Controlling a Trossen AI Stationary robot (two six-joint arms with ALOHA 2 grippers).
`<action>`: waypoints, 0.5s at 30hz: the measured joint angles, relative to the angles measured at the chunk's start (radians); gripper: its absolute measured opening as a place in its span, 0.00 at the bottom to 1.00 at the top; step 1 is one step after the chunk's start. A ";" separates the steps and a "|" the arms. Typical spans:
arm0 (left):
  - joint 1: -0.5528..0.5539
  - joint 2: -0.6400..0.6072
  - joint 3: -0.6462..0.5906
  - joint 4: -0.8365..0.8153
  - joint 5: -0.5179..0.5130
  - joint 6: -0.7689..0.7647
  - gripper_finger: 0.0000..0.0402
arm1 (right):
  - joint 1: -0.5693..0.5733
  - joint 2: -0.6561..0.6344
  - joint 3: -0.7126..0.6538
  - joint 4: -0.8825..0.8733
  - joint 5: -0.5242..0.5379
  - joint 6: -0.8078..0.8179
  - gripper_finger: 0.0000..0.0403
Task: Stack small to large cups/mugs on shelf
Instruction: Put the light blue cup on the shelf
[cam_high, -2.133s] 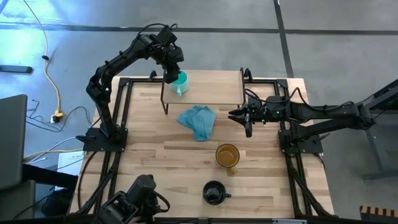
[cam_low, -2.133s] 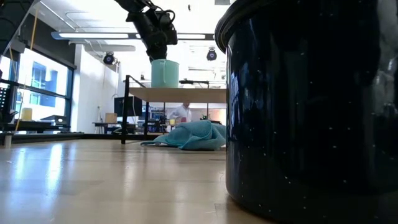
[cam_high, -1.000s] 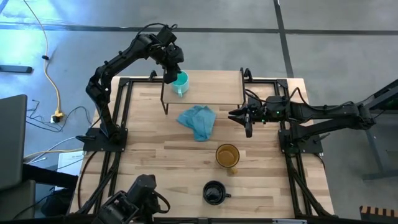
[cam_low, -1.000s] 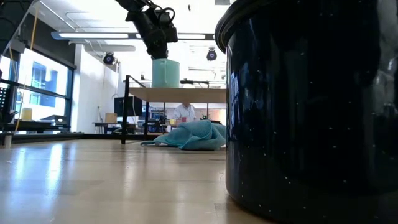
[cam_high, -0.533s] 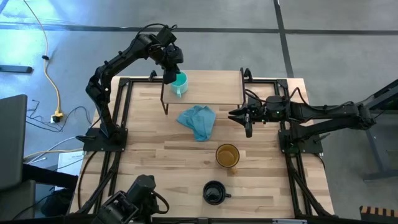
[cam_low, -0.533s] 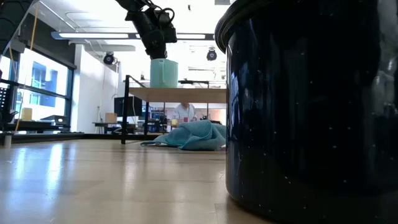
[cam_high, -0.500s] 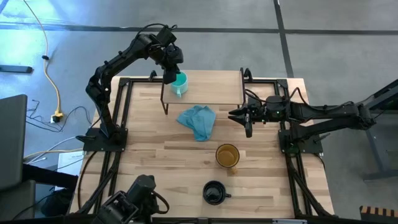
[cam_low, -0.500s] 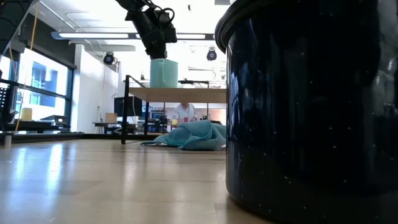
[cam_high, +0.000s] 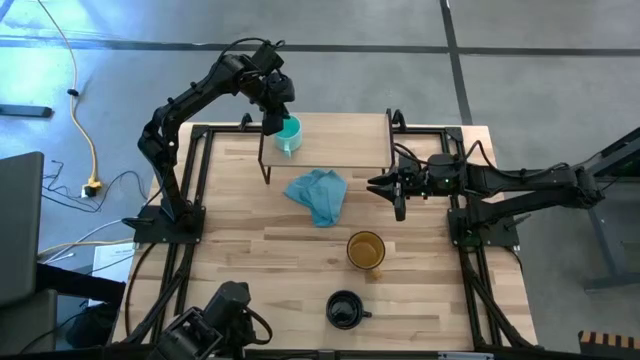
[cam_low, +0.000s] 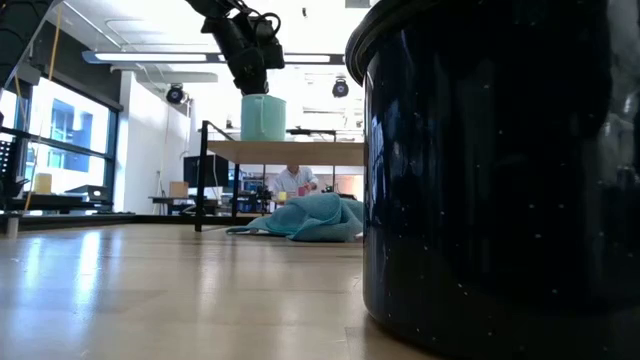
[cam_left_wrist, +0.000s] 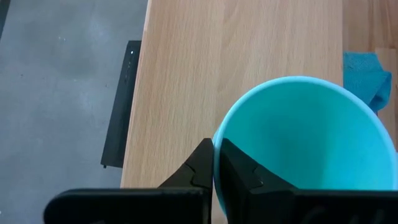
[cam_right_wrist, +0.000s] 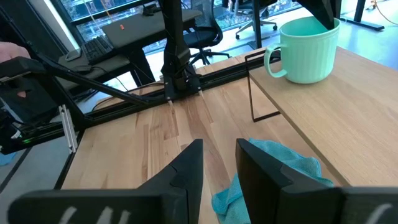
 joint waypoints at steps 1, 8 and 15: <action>0.000 0.000 0.000 0.000 0.002 0.001 0.02 | 0.000 0.000 0.000 0.000 0.000 0.000 0.21; 0.000 0.003 -0.002 -0.003 0.004 0.005 0.11 | 0.000 0.000 0.000 0.000 0.000 -0.001 0.21; 0.000 0.003 -0.002 0.003 0.008 0.021 0.10 | 0.000 0.000 0.000 0.000 0.005 -0.003 0.21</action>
